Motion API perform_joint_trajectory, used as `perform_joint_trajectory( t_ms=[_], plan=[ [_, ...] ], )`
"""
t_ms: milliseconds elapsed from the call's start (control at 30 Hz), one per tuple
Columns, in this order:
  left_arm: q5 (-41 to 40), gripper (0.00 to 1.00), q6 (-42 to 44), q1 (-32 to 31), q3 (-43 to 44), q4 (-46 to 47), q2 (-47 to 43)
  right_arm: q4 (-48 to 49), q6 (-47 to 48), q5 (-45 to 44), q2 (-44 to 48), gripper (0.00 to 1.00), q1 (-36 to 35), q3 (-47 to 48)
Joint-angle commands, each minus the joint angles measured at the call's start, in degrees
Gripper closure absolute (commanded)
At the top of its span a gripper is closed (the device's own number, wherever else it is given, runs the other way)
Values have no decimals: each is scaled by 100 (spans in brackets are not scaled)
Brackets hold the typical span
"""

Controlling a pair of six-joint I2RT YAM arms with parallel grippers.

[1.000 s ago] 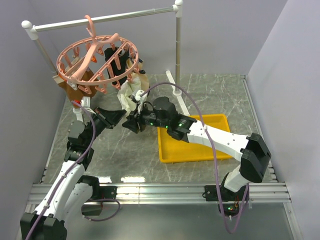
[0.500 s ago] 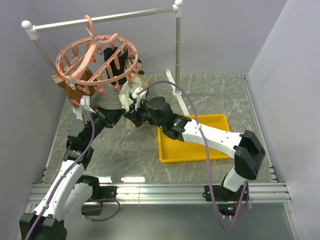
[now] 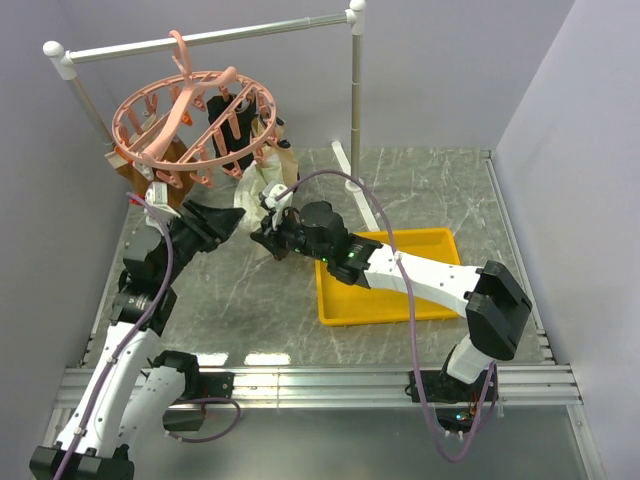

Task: Clip the underwear to the hanger

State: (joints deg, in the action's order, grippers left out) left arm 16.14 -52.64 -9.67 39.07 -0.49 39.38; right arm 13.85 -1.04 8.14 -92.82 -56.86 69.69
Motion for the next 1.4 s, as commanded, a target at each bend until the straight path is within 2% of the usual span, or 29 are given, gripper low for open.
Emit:
perform_joint_trajectory(
  t_ms=[0,200,333,500,700,867,967,1067,1100,1133,1233,1367],
  plan=[
    [-94,32,306,18,321,-741,-44,399,253,-242,299,100,-70,-52],
    [11,33,439,9,101,-1111,-70,417,411,-453,290,100,-167,-8],
    [135,30,421,-35,-31,-910,-26,373,517,-498,177,100,-281,79],
    [161,33,430,-122,-84,-707,-9,285,561,-594,71,100,-352,203],
    [118,42,404,-219,-233,-461,88,206,570,-673,-52,100,-422,387],
    [47,64,421,-228,-277,-487,149,136,534,-700,-132,100,-440,572],
    [21,80,456,-228,-259,-496,114,48,613,-683,-36,93,-431,511],
    [47,93,518,-228,-259,-522,71,57,797,-473,227,77,-370,283],
    [64,96,553,-228,-268,-513,62,74,859,-332,325,68,-256,195],
    [65,100,606,-228,-286,-513,44,92,929,-113,430,65,-134,116],
    [231,100,877,-228,-382,-408,-26,171,1613,1186,799,54,375,-148],
    [696,97,1422,-228,-462,-215,-79,-275,3248,2664,801,45,992,157]
  ],
)
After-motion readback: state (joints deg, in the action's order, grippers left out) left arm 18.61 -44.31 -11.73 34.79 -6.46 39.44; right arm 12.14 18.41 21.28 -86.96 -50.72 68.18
